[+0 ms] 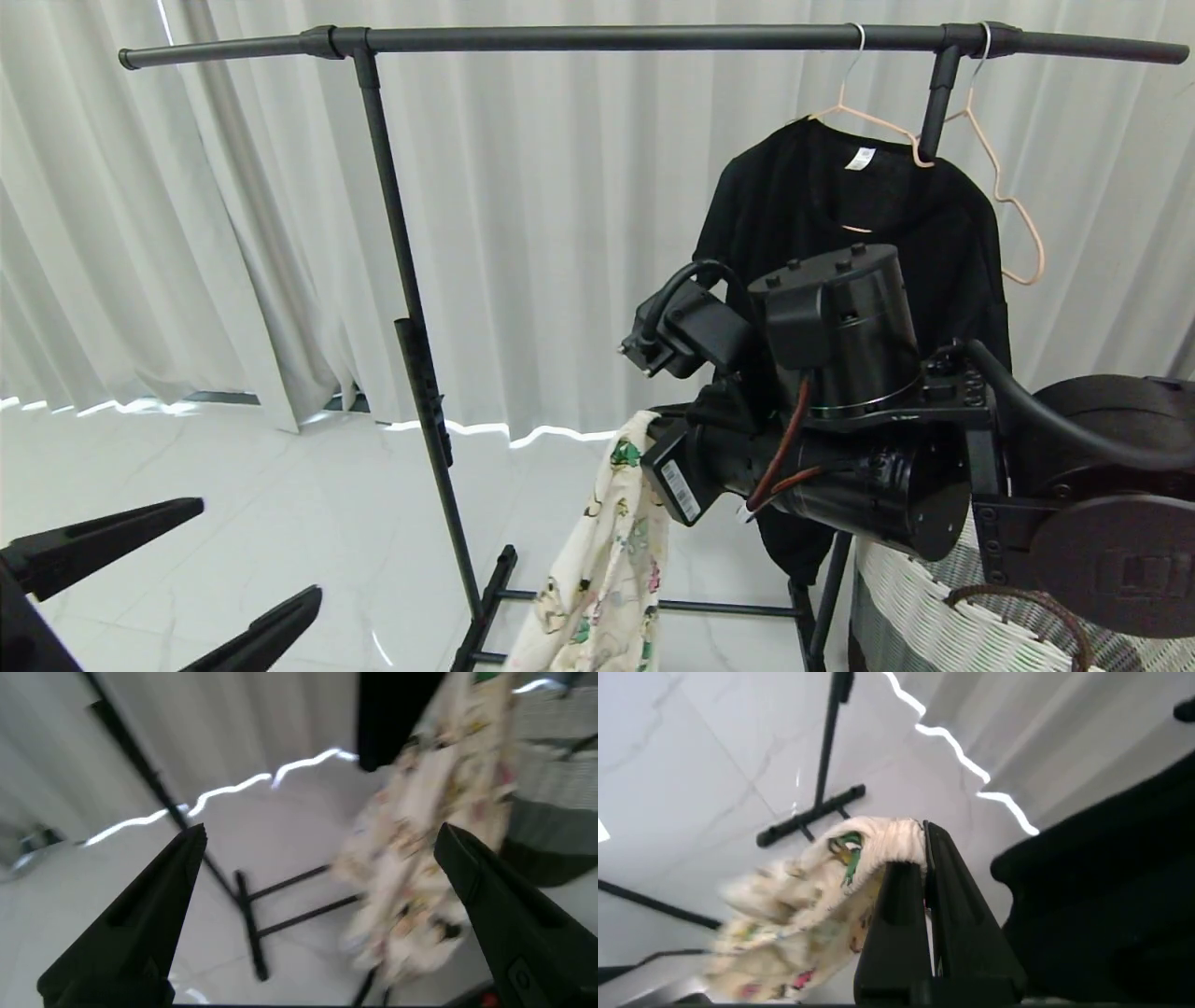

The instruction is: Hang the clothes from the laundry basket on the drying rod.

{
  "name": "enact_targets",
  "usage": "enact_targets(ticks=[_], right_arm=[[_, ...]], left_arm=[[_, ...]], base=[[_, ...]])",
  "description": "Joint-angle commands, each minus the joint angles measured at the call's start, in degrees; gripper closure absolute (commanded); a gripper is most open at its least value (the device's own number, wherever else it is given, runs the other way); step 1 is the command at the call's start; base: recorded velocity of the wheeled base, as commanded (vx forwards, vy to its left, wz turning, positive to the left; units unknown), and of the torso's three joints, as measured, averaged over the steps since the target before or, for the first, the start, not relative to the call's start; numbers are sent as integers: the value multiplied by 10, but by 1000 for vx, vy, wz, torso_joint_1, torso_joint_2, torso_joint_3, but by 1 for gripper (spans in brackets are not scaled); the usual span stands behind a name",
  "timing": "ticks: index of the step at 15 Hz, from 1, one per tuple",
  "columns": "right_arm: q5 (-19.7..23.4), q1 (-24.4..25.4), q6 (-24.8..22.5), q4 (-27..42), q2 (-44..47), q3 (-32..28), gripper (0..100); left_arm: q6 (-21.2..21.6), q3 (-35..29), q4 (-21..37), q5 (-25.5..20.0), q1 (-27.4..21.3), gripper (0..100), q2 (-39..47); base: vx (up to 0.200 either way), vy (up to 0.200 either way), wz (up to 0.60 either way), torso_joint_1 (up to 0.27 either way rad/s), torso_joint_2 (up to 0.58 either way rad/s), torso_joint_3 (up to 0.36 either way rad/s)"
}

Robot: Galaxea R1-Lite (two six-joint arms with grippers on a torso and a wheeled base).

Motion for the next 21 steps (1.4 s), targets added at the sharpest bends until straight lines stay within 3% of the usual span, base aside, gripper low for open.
enact_targets(ticks=[1,2,4,6,11,17,21], right_arm=[[0,18,-1,1,4,-19,100],[0,27,-1,1,4,-27,100],[-3,53,-1,2,3,-42,100],[-3,76,-1,12,0,-65,100],[-3,96,-4,61,2,-146,100],[-3,104,-5,67,-3,-159,100],[-12,105,-5,72,-14,-160,100]], left_arm=[[-77,-82,-19,3,-137,0,135],[-107,-86,-50,11,-163,0,173],[-135,-79,-118,68,-174,0,258],[-171,-73,-152,109,-199,0,307],[-195,-52,-156,122,-225,0,318],[-204,-35,-156,137,-188,0,315],[-202,53,-155,137,-166,0,276]], base=[[0,0,0,0,0,0],[0,0,0,0,0,0],[0,0,0,0,0,0],[0,0,0,0,0,0],[0,0,0,0,0,0],[0,0,0,0,0,0],[0,0,0,0,0,0]])
